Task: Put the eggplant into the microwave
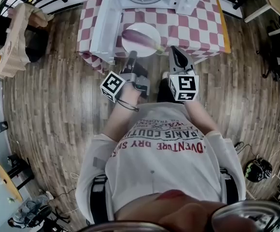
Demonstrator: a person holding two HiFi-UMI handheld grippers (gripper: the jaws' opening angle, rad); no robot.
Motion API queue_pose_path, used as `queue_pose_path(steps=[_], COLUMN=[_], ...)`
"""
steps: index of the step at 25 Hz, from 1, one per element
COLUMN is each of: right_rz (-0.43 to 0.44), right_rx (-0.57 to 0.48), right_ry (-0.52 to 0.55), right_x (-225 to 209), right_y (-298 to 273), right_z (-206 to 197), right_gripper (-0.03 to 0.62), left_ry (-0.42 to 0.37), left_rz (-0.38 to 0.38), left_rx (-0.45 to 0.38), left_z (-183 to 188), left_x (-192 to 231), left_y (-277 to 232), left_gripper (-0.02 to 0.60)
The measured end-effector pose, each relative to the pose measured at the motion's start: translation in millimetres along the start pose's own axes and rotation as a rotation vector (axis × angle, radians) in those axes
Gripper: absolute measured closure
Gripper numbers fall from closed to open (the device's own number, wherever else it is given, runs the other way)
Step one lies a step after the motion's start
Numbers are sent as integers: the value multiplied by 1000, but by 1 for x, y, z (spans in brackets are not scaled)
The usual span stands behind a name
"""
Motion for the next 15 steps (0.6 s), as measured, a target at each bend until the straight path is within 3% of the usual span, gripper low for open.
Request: queue_pose_path(steps=[15], right_rz=[214], right_rx=[4], right_ry=[-35], right_x=[-114], right_y=[-154], right_z=[-6], right_gripper=[579], left_ry=[-13], left_rz=[26], left_rx=[-201], left_z=[-25], left_x=[-12], left_y=[-151], left_gripper=[546])
Point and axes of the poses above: the fingertips, and each gripper's own axes: y backward along the fingers, x to its left, z out of its top, the point moved 8 cm from there along y, backward along the fingers, and after that the axes turned 9 degrees about -x, right-handed, at the moved point
